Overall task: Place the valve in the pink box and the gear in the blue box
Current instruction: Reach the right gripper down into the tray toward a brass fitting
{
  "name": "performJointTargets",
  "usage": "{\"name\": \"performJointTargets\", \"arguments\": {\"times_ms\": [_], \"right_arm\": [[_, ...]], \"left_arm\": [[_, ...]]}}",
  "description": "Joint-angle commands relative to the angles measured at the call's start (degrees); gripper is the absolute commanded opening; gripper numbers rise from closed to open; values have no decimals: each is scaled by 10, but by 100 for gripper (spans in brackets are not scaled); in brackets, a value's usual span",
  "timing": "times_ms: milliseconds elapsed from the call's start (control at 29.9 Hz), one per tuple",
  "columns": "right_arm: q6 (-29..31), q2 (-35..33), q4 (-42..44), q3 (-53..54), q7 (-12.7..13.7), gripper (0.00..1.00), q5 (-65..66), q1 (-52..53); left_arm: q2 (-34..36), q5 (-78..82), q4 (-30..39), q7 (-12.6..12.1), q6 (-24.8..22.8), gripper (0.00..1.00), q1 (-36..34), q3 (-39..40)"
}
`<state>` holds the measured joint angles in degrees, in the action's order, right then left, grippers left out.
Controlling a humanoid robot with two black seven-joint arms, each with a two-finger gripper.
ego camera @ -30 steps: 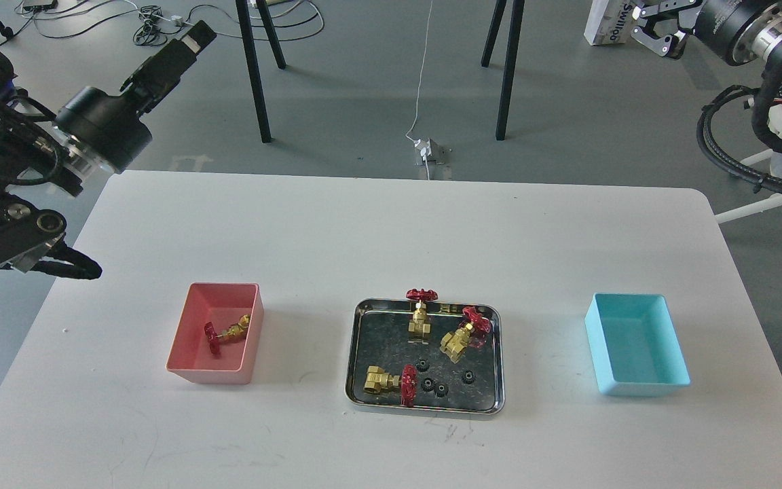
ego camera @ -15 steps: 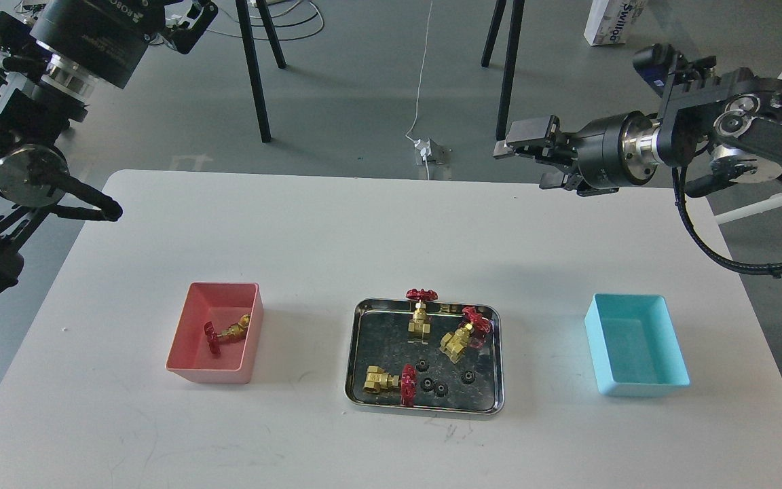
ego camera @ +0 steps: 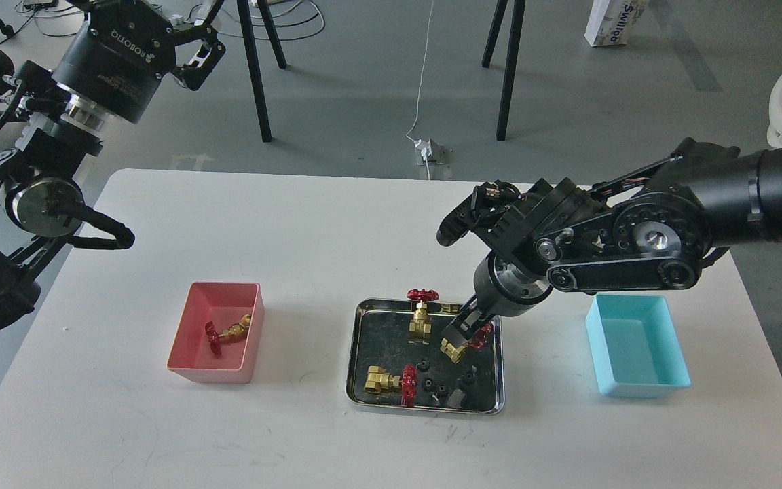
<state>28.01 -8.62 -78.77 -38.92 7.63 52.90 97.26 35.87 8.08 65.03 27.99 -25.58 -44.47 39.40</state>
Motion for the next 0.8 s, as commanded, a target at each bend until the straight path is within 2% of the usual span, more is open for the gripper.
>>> {"name": "performJointTargets", "arguments": {"times_ms": [0, 569, 770], "right_arm": [[0, 31, -1, -19, 9, 50, -2, -2], [-9, 86, 67, -48, 14, 50, -1, -89], [-20, 86, 105, -47, 14, 51, -2, -106]], "left_arm": [[-2, -1, 0, 0, 0, 97, 6, 2], [-20, -1, 0, 0, 2, 97, 8, 3], [-22, 0, 0, 0, 2, 97, 17, 2]]}}
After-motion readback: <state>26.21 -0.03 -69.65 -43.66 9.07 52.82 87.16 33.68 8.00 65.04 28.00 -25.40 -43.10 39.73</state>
